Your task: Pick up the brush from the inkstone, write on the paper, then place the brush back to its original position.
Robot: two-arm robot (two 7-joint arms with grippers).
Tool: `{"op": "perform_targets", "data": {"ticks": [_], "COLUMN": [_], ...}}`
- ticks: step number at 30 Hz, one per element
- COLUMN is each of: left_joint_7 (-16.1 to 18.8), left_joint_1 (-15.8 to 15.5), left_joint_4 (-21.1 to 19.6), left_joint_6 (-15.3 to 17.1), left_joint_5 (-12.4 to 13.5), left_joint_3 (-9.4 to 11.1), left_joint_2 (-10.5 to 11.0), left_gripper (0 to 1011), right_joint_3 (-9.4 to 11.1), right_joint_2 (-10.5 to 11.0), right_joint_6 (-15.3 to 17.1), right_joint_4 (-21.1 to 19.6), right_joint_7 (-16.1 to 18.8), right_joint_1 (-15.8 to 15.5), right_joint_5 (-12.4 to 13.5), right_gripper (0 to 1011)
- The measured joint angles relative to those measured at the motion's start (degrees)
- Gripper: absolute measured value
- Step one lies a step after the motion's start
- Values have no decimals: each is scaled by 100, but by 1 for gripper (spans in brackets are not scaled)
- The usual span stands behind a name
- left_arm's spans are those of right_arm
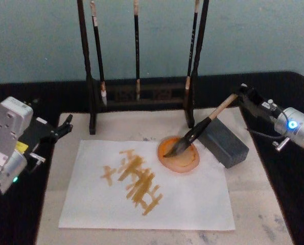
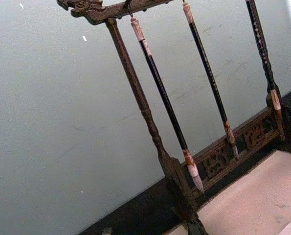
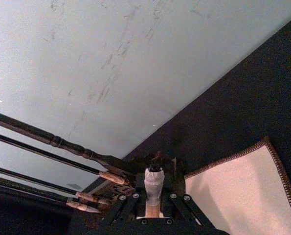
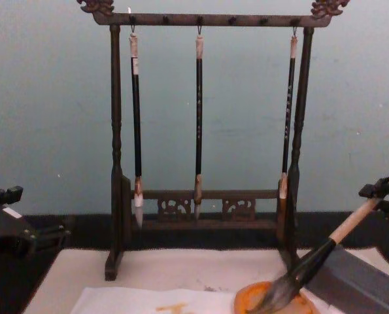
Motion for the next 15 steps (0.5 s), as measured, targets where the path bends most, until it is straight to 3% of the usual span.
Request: {"op": "perform_targets", "data": {"ticks": [15], "left_joint_7": [0], "left_joint_1": [0], "left_joint_4": [0], "left_joint_6": [0], "left_joint_5": [0], "left_joint_3": [0], "left_joint_2": [0], "left_gripper": [1010], "right_joint_3": [11], "right_joint_2": [-6], "right_joint_6": [-4], "right_joint_4": [-4], "right_joint_7": [6], "right_joint_1": [-11], "right_joint_5": [-3], "right_gripper": [626]}}
